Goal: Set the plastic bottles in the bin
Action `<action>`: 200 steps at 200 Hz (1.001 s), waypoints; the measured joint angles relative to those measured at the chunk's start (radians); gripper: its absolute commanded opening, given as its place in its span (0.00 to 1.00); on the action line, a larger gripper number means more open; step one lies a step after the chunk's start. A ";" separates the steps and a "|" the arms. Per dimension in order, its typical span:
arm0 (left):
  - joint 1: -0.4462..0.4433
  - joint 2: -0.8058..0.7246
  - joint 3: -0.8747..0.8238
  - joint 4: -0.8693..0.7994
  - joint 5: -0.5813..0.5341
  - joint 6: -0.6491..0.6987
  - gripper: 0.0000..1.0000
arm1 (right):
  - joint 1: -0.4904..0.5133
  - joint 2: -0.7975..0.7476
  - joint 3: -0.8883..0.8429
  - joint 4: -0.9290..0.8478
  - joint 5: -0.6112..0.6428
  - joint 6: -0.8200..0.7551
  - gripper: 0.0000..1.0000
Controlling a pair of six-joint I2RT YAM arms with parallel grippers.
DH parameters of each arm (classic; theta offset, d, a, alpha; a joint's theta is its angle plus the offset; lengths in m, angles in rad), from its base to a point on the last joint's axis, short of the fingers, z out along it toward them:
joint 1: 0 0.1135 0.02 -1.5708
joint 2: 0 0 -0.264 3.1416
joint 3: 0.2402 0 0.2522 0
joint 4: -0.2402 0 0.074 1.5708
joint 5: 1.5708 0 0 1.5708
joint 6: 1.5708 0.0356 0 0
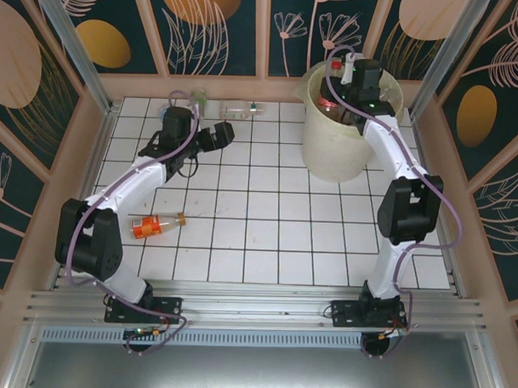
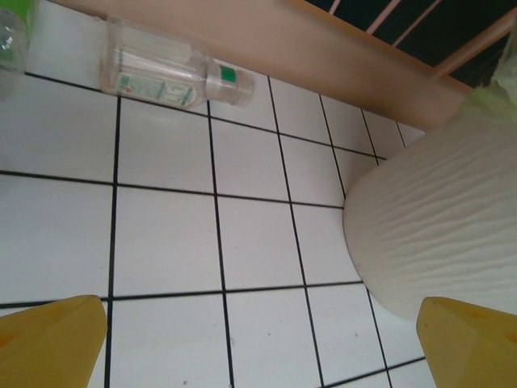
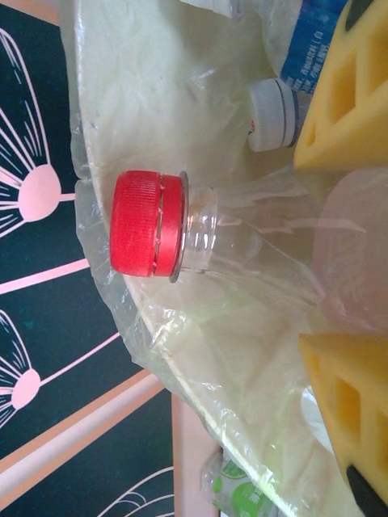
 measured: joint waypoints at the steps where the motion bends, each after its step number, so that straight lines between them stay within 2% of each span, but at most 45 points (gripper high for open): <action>1: 0.002 0.003 0.005 -0.001 -0.001 0.000 0.99 | 0.000 0.000 0.000 0.000 0.000 0.001 0.60; 25: 0.035 0.044 0.068 -0.020 -0.012 0.000 0.99 | -0.001 0.004 0.053 -0.055 -0.002 -0.002 0.68; 77: 0.082 0.163 0.172 -0.067 -0.080 0.020 0.98 | -0.004 0.016 0.306 -0.175 -0.003 -0.007 0.70; 102: 0.105 0.217 0.199 -0.098 -0.110 0.023 0.99 | -0.007 0.000 0.336 -0.192 -0.013 -0.006 0.72; 123: 0.140 0.271 0.250 -0.122 -0.134 0.024 0.99 | -0.010 -0.052 0.263 -0.198 -0.066 0.004 0.74; 154: 0.183 0.371 0.356 -0.160 -0.183 0.027 0.99 | 0.005 -0.212 0.037 -0.178 -0.148 0.034 0.79; 200: 0.190 0.550 0.560 -0.257 -0.269 0.030 0.99 | 0.112 -0.446 -0.226 -0.106 -0.214 0.070 0.81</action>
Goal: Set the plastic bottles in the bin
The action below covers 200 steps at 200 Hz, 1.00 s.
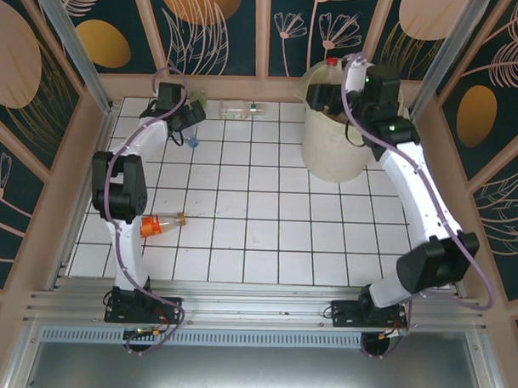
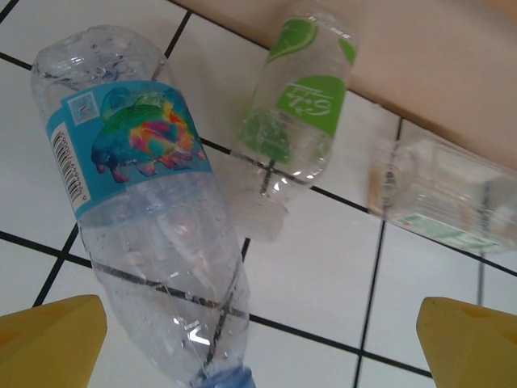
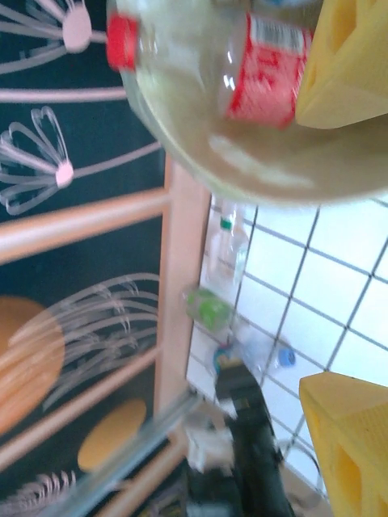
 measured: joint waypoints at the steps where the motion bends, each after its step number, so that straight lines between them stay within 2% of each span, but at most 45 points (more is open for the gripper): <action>1: 0.000 0.003 0.002 -0.002 -0.003 0.000 0.99 | 0.002 -0.003 -0.003 0.001 -0.001 0.001 0.81; 66: 0.015 0.109 0.089 -0.089 -0.101 -0.012 0.92 | 0.092 -0.172 -0.240 0.047 -0.034 0.046 0.81; 142: 0.093 0.187 0.147 -0.097 -0.068 -0.005 0.84 | 0.143 -0.196 -0.319 0.079 -0.034 0.074 0.81; 200: 0.123 0.257 0.228 -0.094 -0.018 0.021 0.92 | 0.252 -0.179 -0.370 0.088 -0.037 0.091 0.81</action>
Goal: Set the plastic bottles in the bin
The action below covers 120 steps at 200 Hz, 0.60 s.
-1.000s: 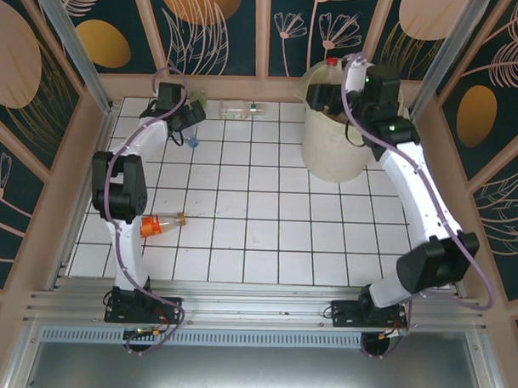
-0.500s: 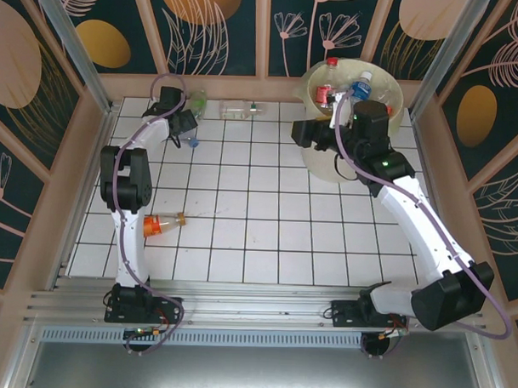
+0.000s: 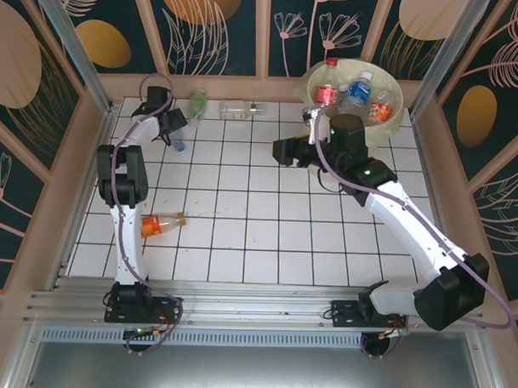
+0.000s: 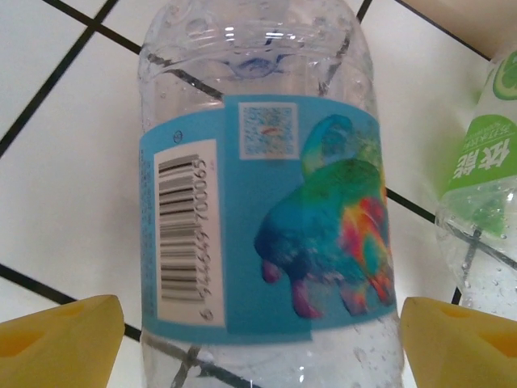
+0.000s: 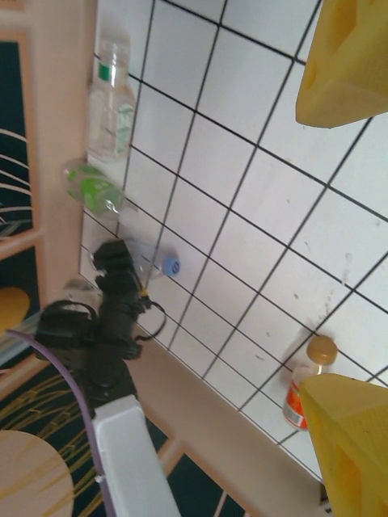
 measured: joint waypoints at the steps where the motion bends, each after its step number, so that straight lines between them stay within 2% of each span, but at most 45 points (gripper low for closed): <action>1: 0.000 0.002 0.002 0.000 0.001 0.000 0.92 | 0.002 0.000 0.000 0.000 0.000 0.000 0.81; 17: 0.005 0.020 0.016 0.002 0.015 0.010 0.91 | 0.031 0.013 -0.007 0.003 0.003 0.001 0.81; 39: 0.014 0.035 0.019 0.008 0.031 0.023 0.86 | 0.060 0.032 -0.013 0.004 0.004 0.003 0.81; 77: 0.021 0.037 0.017 0.032 0.066 0.051 0.65 | 0.075 0.056 -0.035 0.034 0.011 0.027 0.81; 120: 0.021 -0.023 -0.116 0.154 0.169 0.039 0.65 | 0.075 0.111 -0.098 0.131 -0.025 0.090 0.81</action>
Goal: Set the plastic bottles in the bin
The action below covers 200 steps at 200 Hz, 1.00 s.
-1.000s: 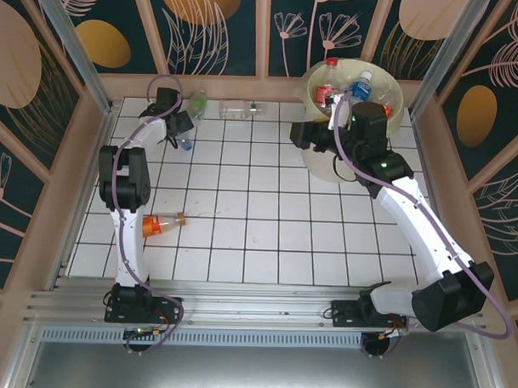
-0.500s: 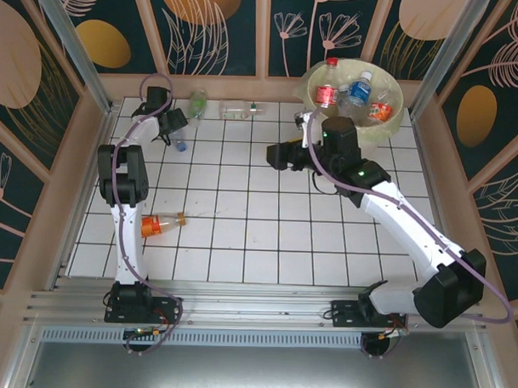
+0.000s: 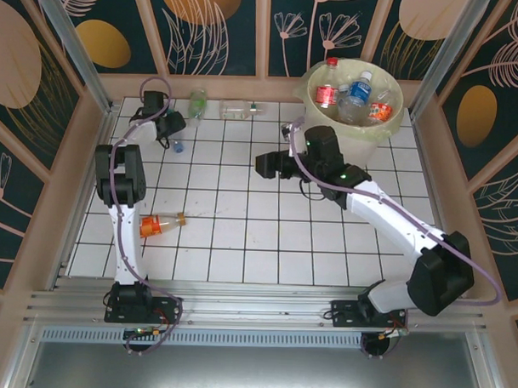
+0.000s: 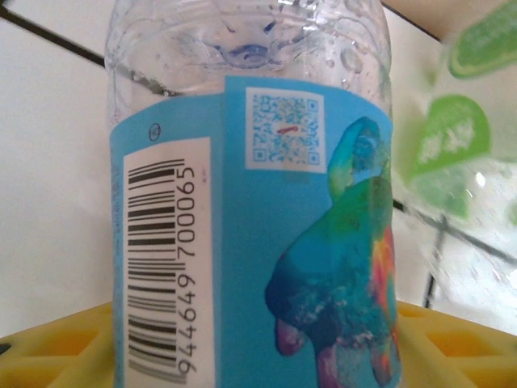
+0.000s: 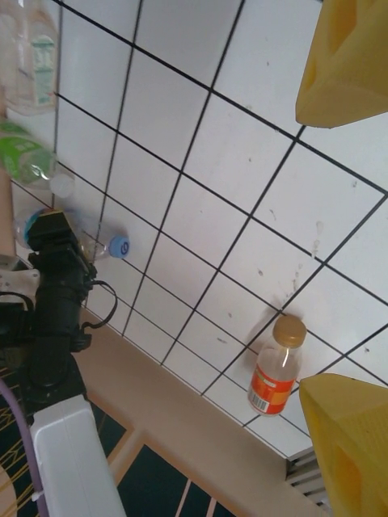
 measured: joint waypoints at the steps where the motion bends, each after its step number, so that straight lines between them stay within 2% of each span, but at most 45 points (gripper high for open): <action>1: 0.000 -0.005 -0.010 0.006 0.008 -0.002 0.65 | 0.000 0.004 -0.002 0.003 -0.003 0.003 0.81; 25: 0.000 -0.098 -0.181 0.106 0.127 -0.057 0.66 | 0.000 0.076 -0.039 0.082 -0.063 0.058 0.84; 53: -0.002 -0.251 -0.402 0.266 0.278 -0.184 0.67 | 0.000 0.163 -0.048 0.169 -0.137 0.119 0.88; 81: -0.019 -0.396 -0.549 0.395 0.360 -0.296 0.67 | 0.001 0.249 -0.039 0.246 -0.206 0.172 0.88; 112: -0.076 -0.510 -0.677 0.546 0.402 -0.414 0.68 | 0.010 0.328 0.017 0.288 -0.238 0.217 0.87; 139: -0.142 -0.542 -0.766 0.657 0.412 -0.520 0.68 | 0.024 0.381 0.079 0.318 -0.250 0.247 0.85; 200: -0.227 -0.583 -0.868 0.824 0.406 -0.705 0.68 | 0.042 0.465 0.148 0.352 -0.260 0.296 0.72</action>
